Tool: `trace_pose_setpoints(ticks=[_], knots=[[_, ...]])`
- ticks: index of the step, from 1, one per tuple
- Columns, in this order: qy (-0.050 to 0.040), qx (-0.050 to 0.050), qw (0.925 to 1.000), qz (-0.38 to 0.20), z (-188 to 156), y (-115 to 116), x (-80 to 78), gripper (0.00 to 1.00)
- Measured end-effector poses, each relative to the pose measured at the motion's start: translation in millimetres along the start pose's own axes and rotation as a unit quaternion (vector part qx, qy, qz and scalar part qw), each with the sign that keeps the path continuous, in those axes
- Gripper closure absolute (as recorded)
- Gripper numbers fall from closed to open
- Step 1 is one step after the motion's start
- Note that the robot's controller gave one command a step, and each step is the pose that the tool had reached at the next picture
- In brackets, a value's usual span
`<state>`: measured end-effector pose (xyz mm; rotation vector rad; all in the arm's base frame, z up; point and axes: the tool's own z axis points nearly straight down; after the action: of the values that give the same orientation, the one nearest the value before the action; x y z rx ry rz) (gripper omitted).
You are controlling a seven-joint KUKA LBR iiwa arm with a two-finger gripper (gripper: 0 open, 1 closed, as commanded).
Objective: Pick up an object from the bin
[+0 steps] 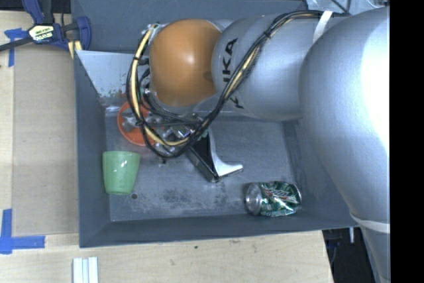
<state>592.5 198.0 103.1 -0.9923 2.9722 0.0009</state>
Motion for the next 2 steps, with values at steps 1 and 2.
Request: trace_pose_setpoints(ticks=[1,2], knots=[[0.0002,0.0,0.9838,-0.179,32,22,-10.3,0.0],[0.0012,0.002,0.988,-0.155,32,39,-5.5,1.0]])
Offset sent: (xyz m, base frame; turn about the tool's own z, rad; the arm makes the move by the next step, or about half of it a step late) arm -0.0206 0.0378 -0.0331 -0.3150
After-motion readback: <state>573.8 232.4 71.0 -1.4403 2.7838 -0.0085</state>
